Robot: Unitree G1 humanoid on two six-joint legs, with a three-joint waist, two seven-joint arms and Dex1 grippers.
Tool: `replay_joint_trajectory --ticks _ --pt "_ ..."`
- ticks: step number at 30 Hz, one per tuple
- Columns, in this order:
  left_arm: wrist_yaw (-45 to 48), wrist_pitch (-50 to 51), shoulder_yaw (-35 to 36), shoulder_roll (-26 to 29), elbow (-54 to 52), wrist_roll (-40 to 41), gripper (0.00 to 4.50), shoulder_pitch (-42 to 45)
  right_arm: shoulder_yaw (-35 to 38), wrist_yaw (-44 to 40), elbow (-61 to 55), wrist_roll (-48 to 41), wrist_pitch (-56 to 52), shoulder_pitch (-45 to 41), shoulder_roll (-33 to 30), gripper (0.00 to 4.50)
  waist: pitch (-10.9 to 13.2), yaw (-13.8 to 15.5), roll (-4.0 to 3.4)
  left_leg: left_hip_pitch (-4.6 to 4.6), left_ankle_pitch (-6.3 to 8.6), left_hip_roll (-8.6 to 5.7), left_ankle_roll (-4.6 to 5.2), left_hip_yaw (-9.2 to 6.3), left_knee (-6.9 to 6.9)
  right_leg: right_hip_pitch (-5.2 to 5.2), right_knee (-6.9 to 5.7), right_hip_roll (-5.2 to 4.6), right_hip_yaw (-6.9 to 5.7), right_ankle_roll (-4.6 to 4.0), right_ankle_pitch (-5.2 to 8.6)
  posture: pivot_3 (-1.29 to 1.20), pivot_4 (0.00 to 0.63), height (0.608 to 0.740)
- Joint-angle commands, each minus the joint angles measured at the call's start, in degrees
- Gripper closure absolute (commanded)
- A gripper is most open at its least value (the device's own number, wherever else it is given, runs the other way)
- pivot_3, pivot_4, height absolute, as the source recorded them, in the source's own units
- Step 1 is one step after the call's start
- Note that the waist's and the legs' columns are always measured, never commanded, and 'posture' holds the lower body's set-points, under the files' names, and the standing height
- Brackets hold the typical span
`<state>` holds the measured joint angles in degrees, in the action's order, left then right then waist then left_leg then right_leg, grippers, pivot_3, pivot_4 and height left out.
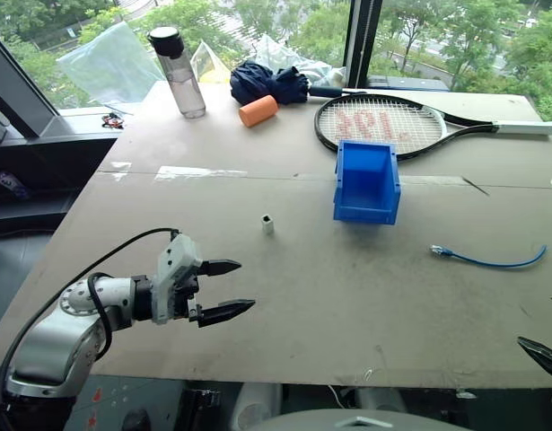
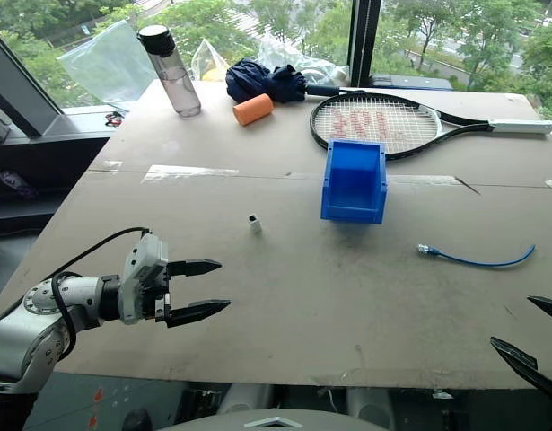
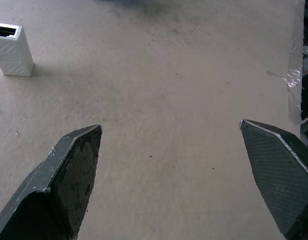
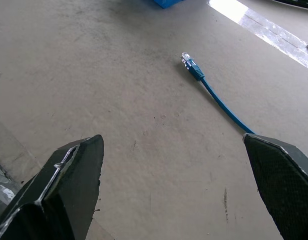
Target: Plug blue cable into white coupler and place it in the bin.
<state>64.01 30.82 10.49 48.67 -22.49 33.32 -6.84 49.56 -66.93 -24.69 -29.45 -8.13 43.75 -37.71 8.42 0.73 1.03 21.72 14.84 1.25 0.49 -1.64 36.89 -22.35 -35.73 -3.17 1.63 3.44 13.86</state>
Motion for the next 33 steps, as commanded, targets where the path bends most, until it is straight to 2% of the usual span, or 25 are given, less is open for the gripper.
replay_joint_trajectory --ticks 1,4,7,10,12,16,19,22,25,29,33 --pt "-1.42 1.15 0.77 -0.01 -4.52 2.23 0.02 0.25 -1.45 3.08 -0.82 -0.69 -2.55 -3.91 -2.73 0.0 0.0 0.0 0.0 0.0 0.0 0.0 0.0 0.0 0.0 0.0 0.0 0.0 0.0 0.0 0.0 0.0 0.15 0.74" --pt "-4.82 4.33 -0.56 -2.0 -8.39 5.15 0.02 2.98 -9.59 10.24 -3.56 0.7 -13.14 -13.9 -10.38 0.0 0.06 -0.93 0.1 0.0 0.0 0.05 0.0 0.14 0.1 -0.02 0.0 0.02 0.16 -0.01 -0.02 0.0 0.15 0.74" --pt "-4.95 4.02 -3.04 -1.95 -10.04 4.37 0.02 4.93 -17.72 13.12 -2.82 1.86 -22.71 -23.16 -18.52 0.0 0.01 -0.91 -0.04 -0.01 0.0 -0.02 0.01 0.18 0.24 0.0 -0.09 0.01 0.18 -0.05 -0.06 0.0 0.15 0.74" --pt "-6.14 3.93 -5.74 -2.83 -10.88 3.95 0.02 7.47 -27.46 13.96 1.19 1.06 -31.56 -35.18 -24.1 0.0 0.05 -0.54 0.02 0.07 -0.01 -0.18 0.01 0.26 0.2 -0.02 -0.08 0.13 0.04 -0.29 -0.18 0.0 0.15 0.74" --pt "-6.73 3.49 -7.8 -3.45 -11.15 3.37 0.02 9.46 -36.42 13.79 5.45 3.47 -35.41 -44.72 -25.97 0.0 0.06 -0.13 0.06 0.13 -0.01 -0.24 0.02 0.17 0.18 -0.04 -0.03 0.18 -0.05 -0.3 -0.18 0.0 0.15 0.74" --pt "-7.33 3.21 -9.94 -3.96 -11.79 3.22 0.02 11.3 -51.51 12.08 15.69 9.65 -40.69 -60.16 -25.6 0.0 0.06 0.08 0.13 0.19 -0.01 -0.27 0.02 0.11 0.19 -0.03 0.0 0.18 -0.09 -0.3 -0.18 0.0 0.15 0.74" --pt "-7.74 3.09 -10.57 -4.09 -12.13 2.89 0.02 11.88 -59.1 9.92 22.15 13.57 -40.79 -66.69 -24.61 0.0 0.11 -0.03 0.06 0.19 -0.01 -0.28 0.03 0.2 0.24 -0.04 0.02 0.16 -0.03 -0.3 -0.19 0.0 0.15 0.74" --pt "-8.65 3.66 -10.7 -4.1 -13.23 3.47 0.0 12.46 -65.22 8.83 28.39 17.86 -39.61 -71.26 -22.29 0.89 0.11 -0.09 0.1 0.14 0.0 -0.27 0.03 0.17 0.24 0.0 0.01 0.18 -0.06 -0.3 -0.19 0.0 0.15 0.74" --pt "-9.75 4.64 -10.57 -3.95 -15.04 4.38 0.0 12.22 -66.78 8.14 31.15 20.17 -37.61 -72.63 -20.92 2.4 0.03 -0.16 0.22 0.12 0.0 -0.26 0.03 0.16 0.25 0.02 -0.02 0.19 -0.07 -0.28 -0.2 0.0 0.15 0.74" --pt "-11.37 5.29 -10.31 -4.33 -16.28 4.81 0.0 11.41 -64.78 7.54 28.58 19.18 -38.36 -71.12 -20.57 4.45 -0.08 -0.28 0.39 0.03 0.0 -0.23 0.03 0.16 0.3 0.1 -0.05 0.2 -0.08 -0.28 -0.2 0.0 0.15 0.74" --pt "-12.1 5.08 -10.34 -4.58 -15.72 4.88 0.0 11.07 -61.64 8.66 17.8 15.7 -42.14 -68.69 -18.98 4.49 -0.08 -0.18 0.38 0.03 0.0 -0.23 0.03 0.14 0.37 0.13 -0.1 0.19 -0.09 -0.28 -0.2 0.0 0.15 0.74"
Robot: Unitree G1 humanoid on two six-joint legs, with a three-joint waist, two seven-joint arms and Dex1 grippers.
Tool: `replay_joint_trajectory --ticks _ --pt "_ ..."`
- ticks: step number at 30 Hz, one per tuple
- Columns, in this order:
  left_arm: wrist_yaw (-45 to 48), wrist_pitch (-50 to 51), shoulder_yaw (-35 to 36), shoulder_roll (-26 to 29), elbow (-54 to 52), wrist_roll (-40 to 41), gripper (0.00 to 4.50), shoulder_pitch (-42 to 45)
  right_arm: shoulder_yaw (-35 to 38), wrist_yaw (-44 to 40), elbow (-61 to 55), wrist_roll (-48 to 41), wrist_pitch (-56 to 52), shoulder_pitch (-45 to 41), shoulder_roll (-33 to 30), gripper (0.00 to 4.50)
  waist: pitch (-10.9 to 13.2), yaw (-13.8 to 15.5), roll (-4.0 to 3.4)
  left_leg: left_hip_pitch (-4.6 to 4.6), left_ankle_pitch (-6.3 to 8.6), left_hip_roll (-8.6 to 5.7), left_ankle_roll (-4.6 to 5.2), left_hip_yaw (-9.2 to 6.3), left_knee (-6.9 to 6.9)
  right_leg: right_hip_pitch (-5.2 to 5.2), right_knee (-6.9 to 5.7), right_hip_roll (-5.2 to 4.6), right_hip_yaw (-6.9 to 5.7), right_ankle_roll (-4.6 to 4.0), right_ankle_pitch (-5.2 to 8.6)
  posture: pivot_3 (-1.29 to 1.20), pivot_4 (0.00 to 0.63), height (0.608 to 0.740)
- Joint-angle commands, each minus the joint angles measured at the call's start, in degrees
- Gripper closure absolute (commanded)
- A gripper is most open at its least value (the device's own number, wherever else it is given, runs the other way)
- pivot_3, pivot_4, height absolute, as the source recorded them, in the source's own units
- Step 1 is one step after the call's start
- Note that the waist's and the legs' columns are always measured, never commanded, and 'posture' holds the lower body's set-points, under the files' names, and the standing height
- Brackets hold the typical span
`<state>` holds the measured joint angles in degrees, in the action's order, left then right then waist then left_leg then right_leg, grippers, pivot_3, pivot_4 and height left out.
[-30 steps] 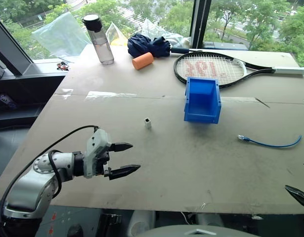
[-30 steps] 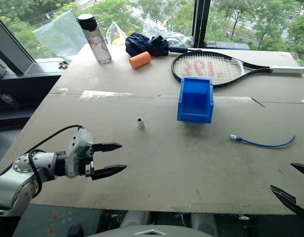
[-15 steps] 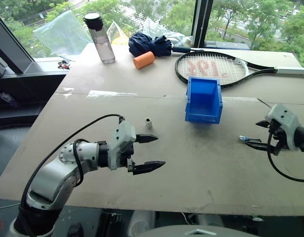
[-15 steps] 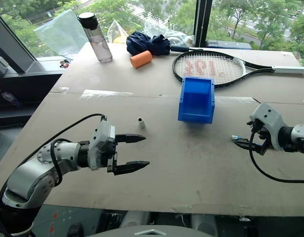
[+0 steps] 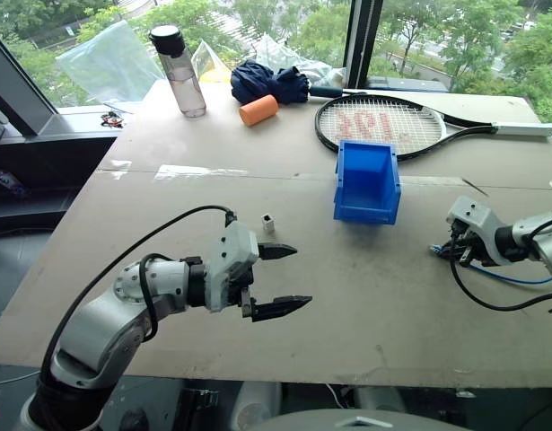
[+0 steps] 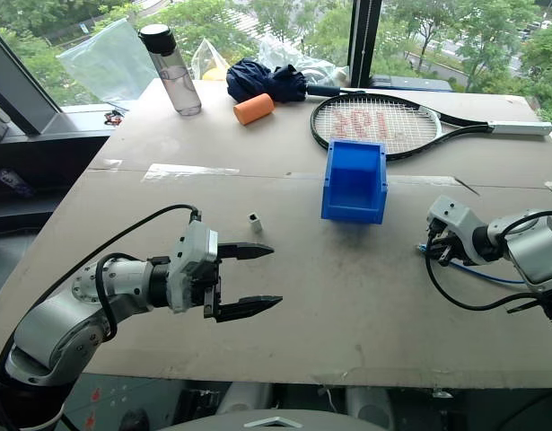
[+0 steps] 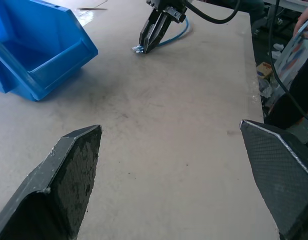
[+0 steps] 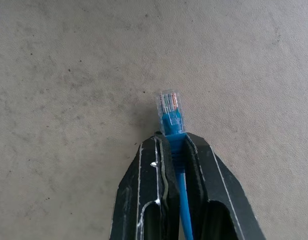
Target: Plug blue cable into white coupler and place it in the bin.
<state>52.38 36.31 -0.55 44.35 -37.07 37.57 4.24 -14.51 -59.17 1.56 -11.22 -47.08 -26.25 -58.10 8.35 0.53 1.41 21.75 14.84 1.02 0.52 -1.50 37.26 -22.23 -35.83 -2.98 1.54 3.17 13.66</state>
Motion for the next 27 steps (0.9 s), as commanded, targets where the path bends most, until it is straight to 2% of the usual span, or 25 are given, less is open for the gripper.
replay_joint_trajectory --ticks 1,4,7,11,15,16,17,18,20,22,24,26,27 --pt "-0.4 -0.53 0.89 -0.18 -0.67 0.62 0.0 -0.11 2.39 1.31 -12.02 -3.22 -4.63 1.46 2.2 4.49 0.03 -0.11 -0.05 0.0 0.0 0.0 0.0 -0.02 -0.01 -0.01 -0.01 0.01 -0.01 0.0 0.0 0.0 0.15 0.74" --pt "-0.22 -0.95 1.02 0.07 0.97 -0.11 0.0 -0.23 -0.14 3.1 -19.94 -3.44 -7.78 0.42 5.33 4.49 0.09 -0.61 -0.16 0.02 0.0 0.03 0.0 -0.04 -0.06 -0.08 -0.04 0.06 0.0 0.04 -0.02 0.0 0.15 0.74" --pt "-0.36 -4.22 -1.46 1.3 4.35 -6.39 0.0 0.2 -7.33 5.59 -23.9 -1.54 -10.16 -4.12 11.78 4.49 0.1 -1.25 -0.18 0.01 0.0 0.08 0.0 -0.09 -0.1 -0.1 -0.05 0.13 -0.04 0.13 -0.07 0.0 0.15 0.74" --pt "0.66 -4.65 -2.99 0.41 7.56 -7.73 0.0 2.56 -15.0 7.34 -22.41 1.02 -10.79 -9.03 18.08 4.49 0.11 -1.1 -0.18 0.05 0.0 0.09 0.0 -0.16 -0.1 -0.12 -0.06 0.17 -0.1 0.01 -0.01 0.0 0.15 0.74" --pt "2.96 -5.3 -5.56 -0.63 10.25 -8.59 0.0 4.66 -18.79 7.11 -19.79 2.81 -8.32 -10.09 19.76 4.49 0.09 -0.38 -0.16 0.2 0.0 -0.07 0.0 -0.29 -0.07 -0.13 -0.01 -0.01 -0.24 0.03 -0.02 0.0 0.15 0.74" --pt "3.73 -5.82 -6.95 -1.09 11.43 -9.38 0.0 5.63 -19.23 6.92 -19.64 3.52 -7.24 -9.58 19.02 3.66 0.08 -0.38 -0.14 0.18 0.0 -0.11 0.0 -0.29 -0.08 -0.12 -0.01 -0.06 -0.22 0.03 -0.02 0.0 0.15 0.74" --pt "4.17 -6.4 -8.76 -1.98 13.03 -10.51 0.0 7.11 -18.78 6.4 -20.75 3.87 -5.99 -8.31 17.15 3.29 0.08 -0.35 -0.13 0.18 0.0 -0.12 0.0 -0.29 -0.08 -0.12 -0.01 -0.06 -0.22 0.03 -0.02 0.0 0.15 0.74" --pt "4.09 -6.31 -10.62 -2.65 14.53 -12.01 0.0 8.72 -16.56 6.44 -22.47 3.15 -5.77 -6.69 16.05 2.88 0.07 0.12 -0.18 0.18 0.0 -0.13 0.0 -0.29 -0.07 -0.11 -0.01 -0.06 -0.23 0.03 -0.02 0.0 0.15 0.74" --pt "4.88 -7.21 -13.18 -4.26 17.25 -13.78 0.0 11.22 -10.73 7.75 -26.04 1.44 -4.92 -3.13 14.9 1.72 0.04 0.35 -0.12 0.19 0.0 -0.21 0.0 -0.35 -0.06 -0.09 0.0 -0.09 -0.28 0.04 -0.02 0.0 0.15 0.74" --pt "5.91 -8.75 -15.73 -6.15 20.17 -15.67 0.0 13.61 -3.34 6.97 -31.45 -1.82 -3.46 3.07 12.6 0.89 0.06 0.38 -0.14 0.22 0.0 -0.22 0.0 -0.4 -0.05 -0.09 -0.03 -0.09 -0.32 0.19 -0.11 0.0 0.15 0.74" --pt "6.59 -10.06 -18.14 -8.19 23.12 -17.72 0.0 15.84 4.81 6.66 -36.9 -4.99 -1.51 10.89 11.28 0.89 0.07 0.45 -0.15 0.29 0.0 -0.24 0.0 -0.42 -0.05 -0.11 -0.02 -0.1 -0.34 0.24 -0.12 0.0 0.15 0.74" --pt "6.63 -11.6 -21.35 -12.07 27.99 -20.5 0.0 19.43 16.98 7.32 -44.11 -5.18 4.29 26.49 11.74 0.89 0.04 0.57 -0.14 0.3 0.0 -0.24 0.0 -0.45 -0.05 -0.1 -0.01 -0.1 -0.37 0.26 -0.13 0.0 0.15 0.74" --pt "6.75 -12.3 -22.14 -13.19 29.72 -21.4 0.0 20.52 20.63 7.59 -46.29 -5.54 6.01 31.47 12.27 0.89 -0.04 1.02 -0.12 0.32 0.0 -0.25 0.01 -0.48 -0.08 -0.09 0.02 -0.1 -0.41 0.27 -0.12 0.0 0.15 0.74"
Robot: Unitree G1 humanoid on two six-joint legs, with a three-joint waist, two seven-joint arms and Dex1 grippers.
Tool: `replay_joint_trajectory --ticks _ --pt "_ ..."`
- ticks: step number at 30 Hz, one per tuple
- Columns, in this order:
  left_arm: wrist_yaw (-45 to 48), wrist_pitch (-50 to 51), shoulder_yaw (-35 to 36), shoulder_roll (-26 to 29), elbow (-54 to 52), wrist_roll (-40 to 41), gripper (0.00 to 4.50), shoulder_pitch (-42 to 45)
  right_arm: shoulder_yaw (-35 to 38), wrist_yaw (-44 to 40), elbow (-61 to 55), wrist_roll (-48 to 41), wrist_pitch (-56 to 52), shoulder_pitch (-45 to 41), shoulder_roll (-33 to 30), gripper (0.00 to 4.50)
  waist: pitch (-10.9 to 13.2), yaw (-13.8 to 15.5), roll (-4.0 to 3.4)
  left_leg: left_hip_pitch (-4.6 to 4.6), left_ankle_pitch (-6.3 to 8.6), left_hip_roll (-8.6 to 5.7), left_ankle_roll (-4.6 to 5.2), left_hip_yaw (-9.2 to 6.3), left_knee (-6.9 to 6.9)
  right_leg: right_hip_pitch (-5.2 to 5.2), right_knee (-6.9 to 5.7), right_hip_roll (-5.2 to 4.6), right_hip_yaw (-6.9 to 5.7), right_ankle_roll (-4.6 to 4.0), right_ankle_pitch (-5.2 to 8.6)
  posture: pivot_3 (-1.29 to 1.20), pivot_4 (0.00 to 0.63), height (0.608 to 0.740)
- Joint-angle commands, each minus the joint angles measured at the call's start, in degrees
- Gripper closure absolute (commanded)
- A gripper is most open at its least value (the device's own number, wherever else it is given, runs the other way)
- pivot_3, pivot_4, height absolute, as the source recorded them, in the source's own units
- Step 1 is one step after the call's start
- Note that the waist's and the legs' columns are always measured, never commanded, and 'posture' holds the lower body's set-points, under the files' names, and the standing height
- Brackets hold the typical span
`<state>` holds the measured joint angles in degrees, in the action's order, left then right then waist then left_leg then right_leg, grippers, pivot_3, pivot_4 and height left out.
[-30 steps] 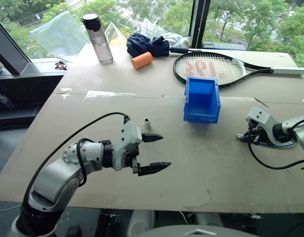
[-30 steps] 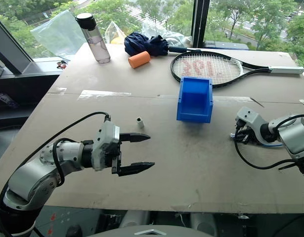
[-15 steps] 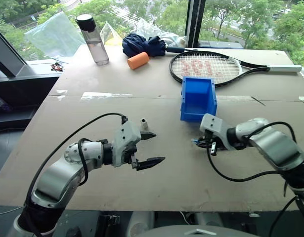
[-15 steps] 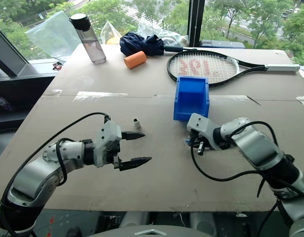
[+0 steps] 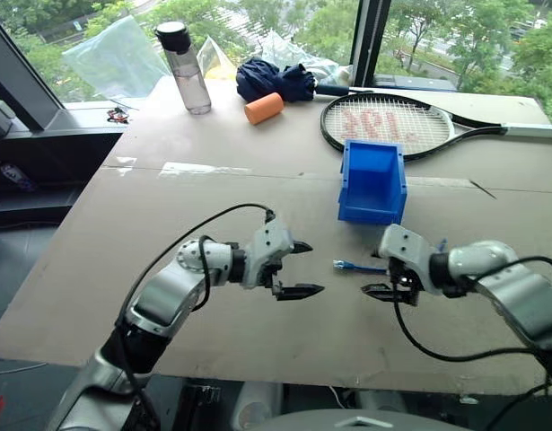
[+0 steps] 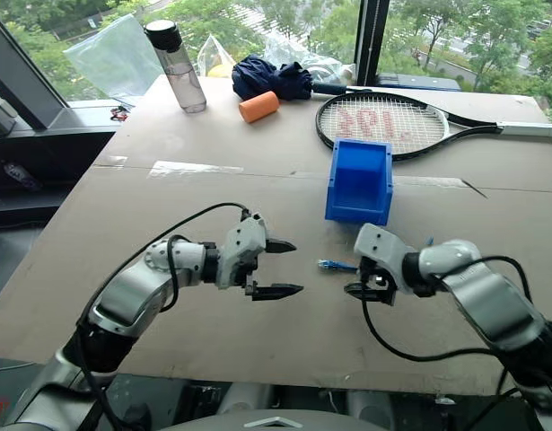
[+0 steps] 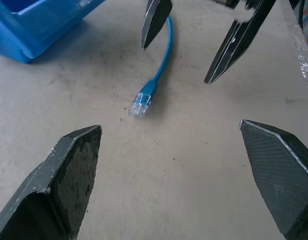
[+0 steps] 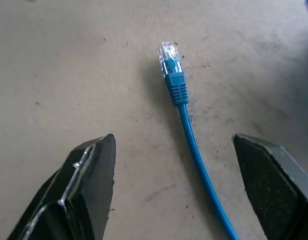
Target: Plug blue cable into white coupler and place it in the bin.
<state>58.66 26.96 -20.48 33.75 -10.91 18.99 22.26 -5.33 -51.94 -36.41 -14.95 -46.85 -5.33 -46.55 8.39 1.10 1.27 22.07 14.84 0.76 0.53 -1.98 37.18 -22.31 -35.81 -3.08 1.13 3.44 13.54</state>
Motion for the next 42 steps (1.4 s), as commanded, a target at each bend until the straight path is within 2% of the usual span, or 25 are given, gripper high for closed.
replay_joint_trajectory --ticks 1,3,6,7,8,10,11,12,13,17,20,24,26,30,35,36,39,42 --pt "0.6 -3.99 -3.26 -3.91 5.91 -4.2 0.0 3.83 15.49 0.98 -10.94 -2.08 6.68 16.22 2.08 0.89 -0.08 0.48 0.04 -0.03 0.01 -0.04 0.01 -0.09 0.03 0.07 -0.02 -0.04 -0.1 0.12 0.07 0.0 0.15 0.74" --pt "0.95 -6.53 -4.87 -6.14 10.68 -6.69 0.0 6.04 20.95 3.02 -14.86 -2.48 8.02 25.29 5.57 0.89 -0.11 -0.02 0.0 -0.11 0.03 -0.02 0.05 -0.06 0.03 0.15 -0.05 0.0 -0.06 0.14 0.09 0.0 0.15 0.74" --pt "2.13 -10.84 -7.32 -8.85 17.63 -10.34 0.0 8.92 24.22 6.35 -19.03 -1.9 10.14 34.5 10.37 0.89 -0.13 -0.86 -0.01 -0.25 0.03 0.02 0.05 0.04 0.05 0.17 -0.1 0.08 0.15 0.18 0.11 0.0 0.15 0.74" --pt "2.67 -12.08 -7.76 -9.39 19.29 -11.21 0.57 9.48 24.39 7.31 -19.96 -1.74 10.43 36.19 11.33 0.83 -0.14 -1.04 0.0 -0.28 0.03 0.03 0.05 0.03 0.05 0.17 -0.11 0.09 0.14 0.33 0.21 0.0 0.15 0.74" --pt "3.08 -13.39 -8.18 -9.95 20.83 -12.04 0.81 10.02 24.33 8.31 -20.7 -1.49 10.71 37.5 12.18 0.83 -0.15 -1.29 -0.02 -0.31 0.03 0.05 0.05 0.02 0.06 0.19 -0.11 0.11 0.14 0.28 0.27 0.0 0.15 0.74" --pt "5.0 -15.35 -9.08 -10.87 23.35 -13.03 1.88 10.9 22.74 11.0 -22.29 -1.29 10.61 39.22 14.34 0.83 -0.16 -1.48 -0.02 -0.32 0.03 0.09 0.05 0.03 0.1 0.18 -0.15 0.12 0.17 0.14 0.35 0.0 0.15 0.74" --pt "5.81 -16.04 -9.47 -10.97 24.15 -13.51 1.88 11.22 21.87 12.27 -22.91 -1.28 10.48 39.77 15.37 0.83 -0.17 -1.42 -0.02 -0.31 0.03 0.09 0.05 0.02 0.12 0.18 -0.15 0.12 0.15 0.14 0.35 0.0 0.15 0.74" --pt "6.49 -16.6 -9.59 -10.83 24.68 -13.87 2.45 11.39 21.01 13.3 -23.33 -1.28 10.45 40.09 16.15 0.83 -0.23 -1.29 0.0 -0.31 0.03 0.09 0.05 0.01 0.12 0.18 -0.15 0.12 0.14 0.14 0.35 0.0 0.15 0.74" --pt "7.09 -17.05 -9.37 -10.64 25.16 -14.01 2.72 11.44 20.1 14.2 -23.52 -1.42 10.42 40.3 16.78 0.83 -0.27 -1.24 -0.03 -0.29 0.03 0.09 0.05 0.0 0.11 0.18 -0.14 0.12 0.13 0.13 0.35 0.0 0.15 0.74" --pt "9.16 -18.02 -7.63 -9.82 27.03 -13.64 4.45 11.81 16.7 16.86 -23.3 -4.03 9.15 39.71 19.58 0.83 -0.44 -1.18 0.11 -0.26 0.03 0.08 0.05 0.02 0.05 0.19 -0.05 0.09 0.14 -0.03 0.24 0.0 0.15 0.74" --pt "13.32 -11.95 -4.23 -9.71 25.39 -7.81 4.49 11.95 14.63 19.45 -21.77 -11.68 4.75 36.92 24.69 0.83 -0.44 -1.44 0.11 -0.28 0.04 0.13 0.06 -0.01 0.0 0.18 -0.05 0.11 0.11 -0.05 0.25 0.0 0.15 0.74" --pt "18.62 11.62 2.88 -8.98 17.25 9.04 4.49 12.71 15.77 23.8 -19.94 -25.64 -1.69 32.48 30.69 0.83 -0.36 -1.66 0.06 -0.21 0.04 0.31 0.06 -0.07 0.03 0.12 -0.1 0.14 0.06 -0.06 0.26 0.0 0.15 0.74" --pt "19.47 19.94 5.22 -7.77 13.88 14.7 4.49 13.2 16.99 26.71 -18.72 -32.8 -3.09 29.95 32.61 0.83 -0.31 -1.65 0.0 -0.19 0.04 0.39 0.06 -0.16 0.05 0.12 -0.11 0.12 0.03 -0.06 0.26 0.0 0.15 0.74" --pt "16.84 32.61 10.56 -6.97 9.05 23.92 4.49 13.69 18.41 33.1 -16.35 -48.29 -2.75 24.71 33.71 0.83 -0.27 -1.75 -0.06 -0.23 0.04 0.37 0.06 -0.22 0.04 0.13 -0.11 0.09 0.1 -0.05 0.25 0.0 0.15 0.74" --pt "13.19 39.06 14.11 -6.78 4.59 29.71 4.49 13.12 16.54 39.75 -14.71 -60.9 -0.42 19.72 31.39 0.83 -0.24 -1.79 -0.09 -0.25 0.04 0.31 0.06 -0.23 0.02 0.13 -0.12 0.11 0.09 0.02 0.2 0.0 0.15 0.74" --pt "12.55 39.69 14.49 -6.71 3.86 30.4 4.5 12.97 15.83 40.83 -14.36 -62.25 -0.11 18.74 30.74 1.35 -0.24 -1.8 -0.09 -0.25 0.04 0.23 0.06 -0.21 0.01 0.13 -0.13 0.11 0.1 0.02 0.2 0.0 0.15 0.74" --pt "10.93 41.15 15.54 -6.71 2.37 32.34 4.5 12.92 13.68 43.41 -13.52 -64.87 0.67 15.87 29.04 2.39 -0.23 -1.85 -0.1 -0.26 0.04 0.21 0.06 -0.2 0.01 0.12 -0.13 0.12 0.13 -0.03 0.22 0.0 0.15 0.74" --pt "9.59 41.94 16.1 -6.73 1.75 33.88 4.5 13.21 11.97 44.82 -12.91 -66.75 1.74 14.1 27.44 2.39 -0.22 -1.8 -0.1 -0.24 0.04 0.19 0.06 -0.16 0.01 0.11 -0.12 0.12 0.12 -0.04 0.22 0.0 0.15 0.74"
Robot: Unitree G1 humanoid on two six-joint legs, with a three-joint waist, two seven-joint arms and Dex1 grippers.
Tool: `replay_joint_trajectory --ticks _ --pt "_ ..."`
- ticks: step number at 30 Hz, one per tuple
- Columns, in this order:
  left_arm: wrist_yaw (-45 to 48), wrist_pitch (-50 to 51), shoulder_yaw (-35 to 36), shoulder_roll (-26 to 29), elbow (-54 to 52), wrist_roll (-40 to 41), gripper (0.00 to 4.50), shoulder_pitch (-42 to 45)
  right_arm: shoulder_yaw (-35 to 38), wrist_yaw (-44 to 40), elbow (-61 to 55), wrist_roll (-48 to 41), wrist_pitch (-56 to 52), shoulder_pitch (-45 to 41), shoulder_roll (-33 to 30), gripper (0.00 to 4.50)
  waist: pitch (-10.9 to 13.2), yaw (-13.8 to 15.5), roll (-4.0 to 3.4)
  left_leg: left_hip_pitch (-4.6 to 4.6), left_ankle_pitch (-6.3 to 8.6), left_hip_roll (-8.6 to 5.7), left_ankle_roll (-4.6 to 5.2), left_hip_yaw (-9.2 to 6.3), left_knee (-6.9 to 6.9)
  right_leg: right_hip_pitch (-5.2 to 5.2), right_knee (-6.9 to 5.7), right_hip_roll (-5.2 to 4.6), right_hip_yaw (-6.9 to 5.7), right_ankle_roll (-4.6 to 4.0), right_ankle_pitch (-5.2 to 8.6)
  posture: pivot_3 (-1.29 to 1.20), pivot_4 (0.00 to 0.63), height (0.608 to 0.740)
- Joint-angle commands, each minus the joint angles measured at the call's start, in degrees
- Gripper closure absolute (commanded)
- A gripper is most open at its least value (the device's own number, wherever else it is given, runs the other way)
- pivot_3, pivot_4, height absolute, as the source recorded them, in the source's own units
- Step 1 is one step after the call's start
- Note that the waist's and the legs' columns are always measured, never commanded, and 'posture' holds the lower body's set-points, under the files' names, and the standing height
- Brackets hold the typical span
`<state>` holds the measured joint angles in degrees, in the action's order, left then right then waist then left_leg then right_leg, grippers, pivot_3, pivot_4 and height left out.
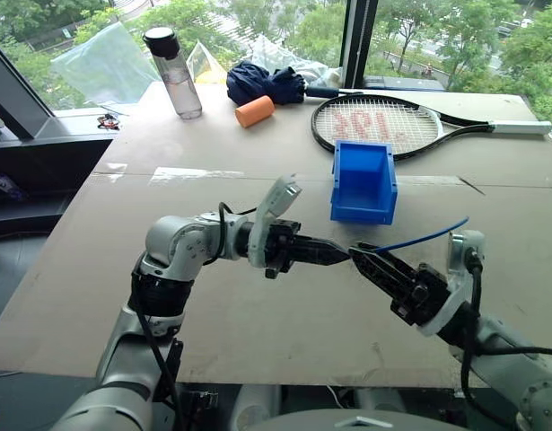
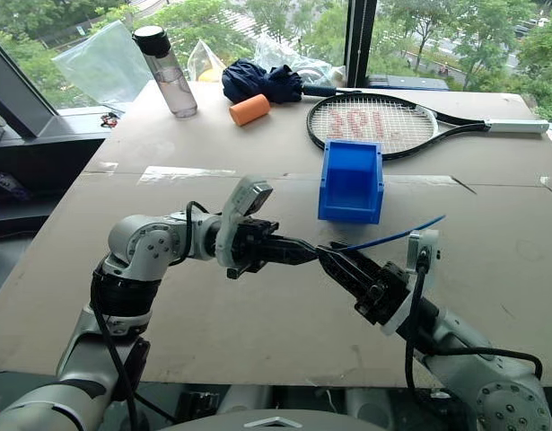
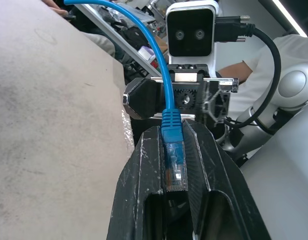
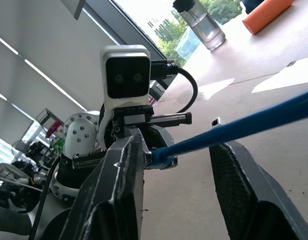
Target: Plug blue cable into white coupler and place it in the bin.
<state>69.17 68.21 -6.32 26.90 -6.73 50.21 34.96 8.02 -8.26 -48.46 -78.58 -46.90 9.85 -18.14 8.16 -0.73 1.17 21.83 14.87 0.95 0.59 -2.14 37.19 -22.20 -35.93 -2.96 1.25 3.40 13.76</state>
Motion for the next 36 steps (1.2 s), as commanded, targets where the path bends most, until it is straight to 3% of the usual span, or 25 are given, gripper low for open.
replay_joint_trajectory --ticks 1,4,7,10,20,27,28,33,36 --pt "-1.32 0.97 2.17 0.17 -2.63 3.24 4.5 0.63 -1.93 1.42 -0.69 -3.71 2.2 -1.58 -1.41 2.39 0.0 0.03 0.0 0.0 0.0 -0.01 0.0 0.01 0.0 0.0 0.0 0.0 0.01 0.0 0.0 0.0 0.15 0.74" --pt "-2.08 1.48 2.6 0.21 -3.01 4.58 4.5 0.86 -2.89 2.07 -0.13 -5.26 3.51 -2.53 -2.7 2.39 0.0 0.02 0.0 0.0 0.0 -0.01 0.0 0.03 0.0 -0.01 0.0 0.0 0.0 0.0 0.0 0.0 0.15 0.74" --pt "-2.97 1.92 3.15 0.14 -3.07 5.73 4.5 1.11 -3.47 2.45 0.25 -6.83 4.82 -2.88 -3.87 3.22 0.0 0.03 0.0 0.0 0.0 -0.01 0.0 0.07 0.0 -0.01 0.01 0.0 0.01 -0.02 0.02 0.0 0.15 0.74" --pt "-3.62 1.94 3.26 0.09 -3.32 6.41 4.5 1.05 -4.08 3.0 0.36 -8.45 6.33 -2.99 -4.5 4.47 0.01 0.03 0.01 0.01 0.0 -0.01 0.0 0.08 0.0 -0.01 0.01 0.0 0.01 -0.02 0.02 0.0 0.15 0.74" --pt "-6.9 -0.22 3.88 -1.34 -3.95 6.91 4.5 0.46 -7.41 4.01 -0.34 -11.28 9.29 -2.17 -6.28 4.47 0.01 0.06 0.01 0.01 0.0 -0.01 0.0 0.11 0.0 -0.01 0.02 0.0 0.03 -0.04 0.02 0.0 0.15 0.74" --pt "-7.9 -0.28 5.17 -0.07 -3.96 7.24 1.17 0.1 -6.55 4.5 -0.07 -13.6 11.94 -2.49 -7.94 4.5 0.02 0.03 0.01 0.01 0.0 -0.01 0.0 0.09 -0.01 -0.02 0.02 0.0 0.04 -0.04 0.02 0.0 0.15 0.74" --pt "-7.18 -0.49 4.78 0.82 -4.32 7.01 0.98 -0.36 -6.3 4.34 0.08 -13.84 12.21 -2.42 -8.25 4.5 0.02 0.04 0.01 0.01 0.0 -0.01 0.0 0.1 -0.01 -0.02 0.02 0.0 0.04 -0.04 0.02 0.0 0.15 0.74" --pt "-5.95 -1.51 3.52 2.45 -6.19 7.07 0.98 -2.04 -5.92 3.74 0.14 -14.82 13.14 -1.95 -9.69 4.5 0.03 0.14 0.01 0.02 0.0 -0.01 0.0 0.12 -0.03 -0.04 0.03 0.0 0.05 -0.05 0.03 0.0 0.15 0.74" --pt "-5.9 -1.22 3.58 2.29 -6.59 7.9 1.75 -2.4 -5.83 3.38 0.4 -15.03 13.41 -1.66 -10.46 4.5 0.04 0.17 0.03 0.02 0.0 -0.01 0.0 0.11 -0.02 -0.03 0.04 -0.02 0.06 -0.05 0.03 0.0 0.15 0.74"
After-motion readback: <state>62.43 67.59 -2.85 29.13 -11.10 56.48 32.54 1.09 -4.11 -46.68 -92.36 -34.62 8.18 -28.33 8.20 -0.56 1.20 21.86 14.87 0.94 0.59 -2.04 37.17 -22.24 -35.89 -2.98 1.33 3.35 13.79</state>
